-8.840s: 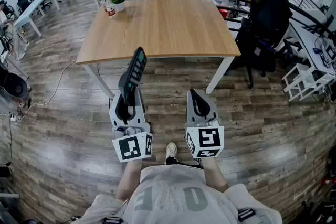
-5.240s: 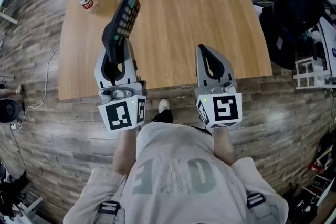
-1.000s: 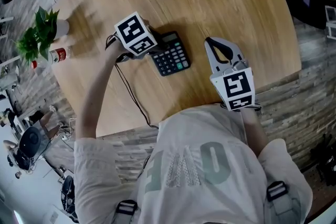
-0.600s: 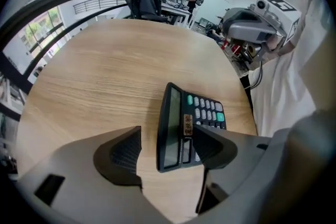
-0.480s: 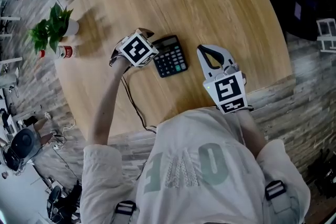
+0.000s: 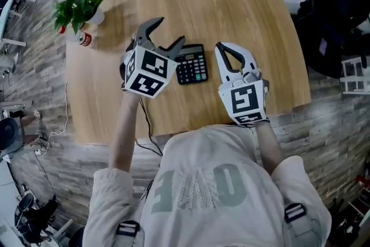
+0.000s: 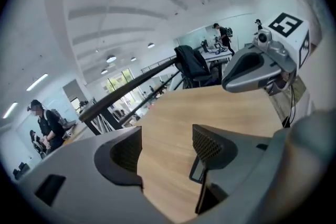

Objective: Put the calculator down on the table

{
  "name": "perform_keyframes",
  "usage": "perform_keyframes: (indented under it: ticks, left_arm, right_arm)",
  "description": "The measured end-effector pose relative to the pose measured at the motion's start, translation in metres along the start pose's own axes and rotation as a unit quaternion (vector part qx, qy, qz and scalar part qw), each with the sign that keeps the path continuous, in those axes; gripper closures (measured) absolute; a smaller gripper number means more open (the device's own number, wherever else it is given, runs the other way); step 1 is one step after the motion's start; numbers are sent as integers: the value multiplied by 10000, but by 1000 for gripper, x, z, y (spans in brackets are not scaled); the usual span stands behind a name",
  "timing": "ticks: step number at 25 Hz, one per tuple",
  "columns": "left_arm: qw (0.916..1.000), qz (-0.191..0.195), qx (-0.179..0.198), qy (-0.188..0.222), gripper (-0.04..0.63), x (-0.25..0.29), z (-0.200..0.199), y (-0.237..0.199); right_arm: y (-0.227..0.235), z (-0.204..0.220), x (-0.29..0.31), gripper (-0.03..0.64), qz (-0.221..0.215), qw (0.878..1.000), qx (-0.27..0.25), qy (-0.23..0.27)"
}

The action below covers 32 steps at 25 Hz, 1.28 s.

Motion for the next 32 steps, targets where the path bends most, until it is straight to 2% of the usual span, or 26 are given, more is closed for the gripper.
perform_keyframes:
  ticks: [3, 5, 7, 9, 12, 14, 15, 17, 18, 19, 20, 21, 22, 26, 32]
  left_arm:
    - [9972, -504, -2, 555, 290, -41, -20, -6]
    - [9889, -944, -167, 1135, 290, -73, -34, -9]
    - [9731, -1455, -297, 1760, 290, -106, -47, -9]
    - [9565, -1949, -222, 2157, 290, -137, -55, -5]
    - [9351, -2643, -147, 2355, 290, -174, -54, 7]
    - [9180, -2974, -382, 2594, 291, -194, -50, 16]
    - [9080, -3088, -552, 2776, 315, -202, -48, 21]
    - [8864, -3287, -881, 3137, 419, -217, -44, 30]
    - [8772, -3375, -1019, 3260, 493, -221, -41, 35]
    - [8708, -3443, -1146, 3317, 526, -223, -37, 40]
    - [8675, -3486, -1264, 3314, 541, -223, -33, 45]
    - [8667, -3505, -1363, 3277, 577, -223, -29, 51]
    - [8679, -3501, -1417, 3226, 584, -222, -25, 55]
    - [8797, -3424, -1319, 3024, 586, -218, -23, 64]
    - [8803, -3385, -1352, 3038, 586, -220, -25, 65]
  right_arm:
    - [-1, -25, -8, 597, 283, 9974, -595, 276]
    - [-2, -40, -15, 597, 415, 9947, -806, 490]
    - [-3, -54, -23, 597, 523, 9928, -816, 705]
    - [-6, -68, -31, 597, 638, 9912, -706, 916]
    - [-9, -85, -43, 597, 832, 9864, -448, 1348]
    - [-11, -97, -52, 597, 942, 9805, -198, 1713]
    - [-13, -102, -57, 597, 976, 9771, -66, 1892]
    - [-18, -109, -64, 597, 1014, 9703, 165, 2192]
    - [-21, -112, -67, 597, 1034, 9672, 249, 2306]
    - [-24, -113, -70, 597, 1062, 9647, 316, 2388]
    - [-27, -114, -72, 597, 1091, 9630, 376, 2437]
    - [-31, -113, -74, 597, 1110, 9618, 439, 2464]
    - [-35, -112, -75, 597, 1112, 9612, 500, 2476]
    - [-45, -107, -77, 598, 1003, 9633, 626, 2411]
    - [-46, -98, -80, 598, 855, 9686, 574, 2264]
Point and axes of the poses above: the fingertips, and each gripper's own axes: x forward along the fingers, y to its right, z out of its underside, the point moved 8 cm from there along -x, backward along the fingers, and after that the axes turned 1 degree about -y, right-handed, at the moved point
